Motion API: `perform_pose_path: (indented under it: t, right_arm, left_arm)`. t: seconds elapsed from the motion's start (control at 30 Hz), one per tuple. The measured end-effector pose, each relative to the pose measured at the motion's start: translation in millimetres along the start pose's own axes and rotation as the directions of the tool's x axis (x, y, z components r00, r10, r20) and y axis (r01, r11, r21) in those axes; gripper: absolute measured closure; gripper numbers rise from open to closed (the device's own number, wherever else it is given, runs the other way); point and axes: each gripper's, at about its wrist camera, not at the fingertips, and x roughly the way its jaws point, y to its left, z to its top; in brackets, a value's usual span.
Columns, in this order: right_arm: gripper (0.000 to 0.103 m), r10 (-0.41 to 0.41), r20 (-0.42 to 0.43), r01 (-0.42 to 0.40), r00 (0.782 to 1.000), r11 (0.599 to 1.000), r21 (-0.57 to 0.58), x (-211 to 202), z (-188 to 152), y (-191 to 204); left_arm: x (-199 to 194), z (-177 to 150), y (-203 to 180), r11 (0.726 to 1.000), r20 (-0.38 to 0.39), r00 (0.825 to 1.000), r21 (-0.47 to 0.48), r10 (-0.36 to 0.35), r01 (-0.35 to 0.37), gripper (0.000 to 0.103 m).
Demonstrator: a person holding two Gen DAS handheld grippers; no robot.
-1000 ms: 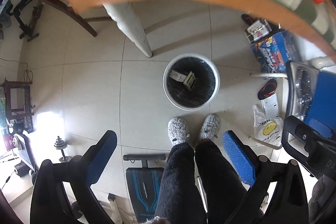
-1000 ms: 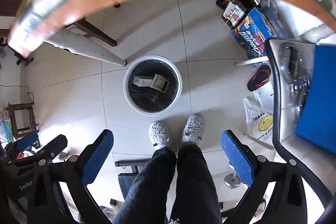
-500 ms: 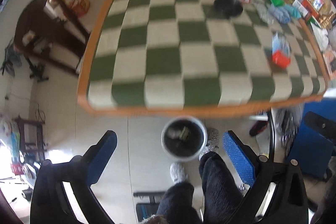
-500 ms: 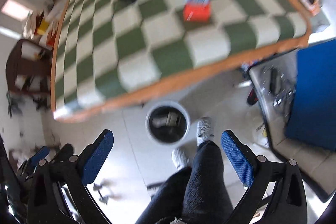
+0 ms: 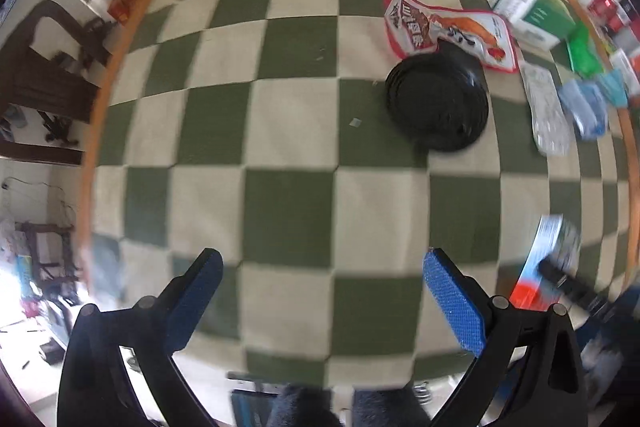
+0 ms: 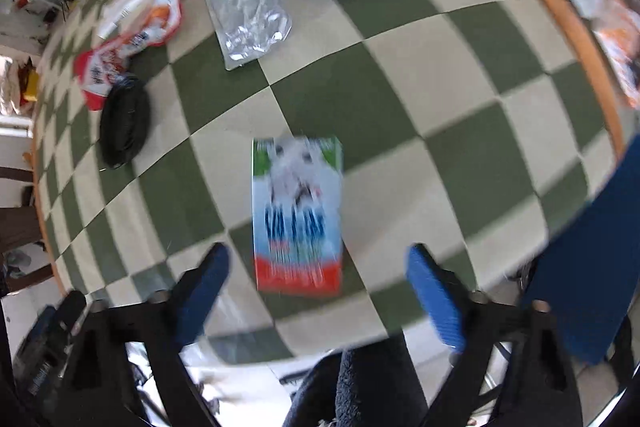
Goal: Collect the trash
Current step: 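Grasp the milk carton with the right tool while the left tool grasps the black lid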
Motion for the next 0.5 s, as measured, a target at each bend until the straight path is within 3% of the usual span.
perform_pose_path:
  t: [0.1, 0.2, 0.33, 0.5]
  right_arm:
    - [0.05, -0.018, -0.039, 0.016, 0.999, 0.998, -0.054, 18.9, 19.0, 12.6]
    - [0.051, -0.03, 0.017, 0.032, 0.999, 0.994, -0.108, 15.2, 36.0, 22.2]
    - [0.051, -0.021, 0.045, 0.027, 0.999, 0.991, -0.134, 6.3, 65.7, 24.2]
    - [0.051, -0.018, 0.063, 0.025, 0.998, 0.993, -0.112, 0.2, 102.4, 15.7]
  left_arm:
    - [18.4, 27.4, -6.3, 0.997, -0.024, 0.998, -0.059, -0.051, 0.05, 0.001]
    - [30.8, 51.2, -10.9, 0.991, -0.025, 0.996, -0.105, -0.081, 0.078, 0.01]
    - [39.9, 75.5, -28.9, 0.987, -0.018, 0.99, -0.084, -0.137, 0.135, 0.01]
    - [65.3, 92.1, -55.5, 0.982, -0.097, 0.977, -0.03, -0.19, 0.188, 0.009]
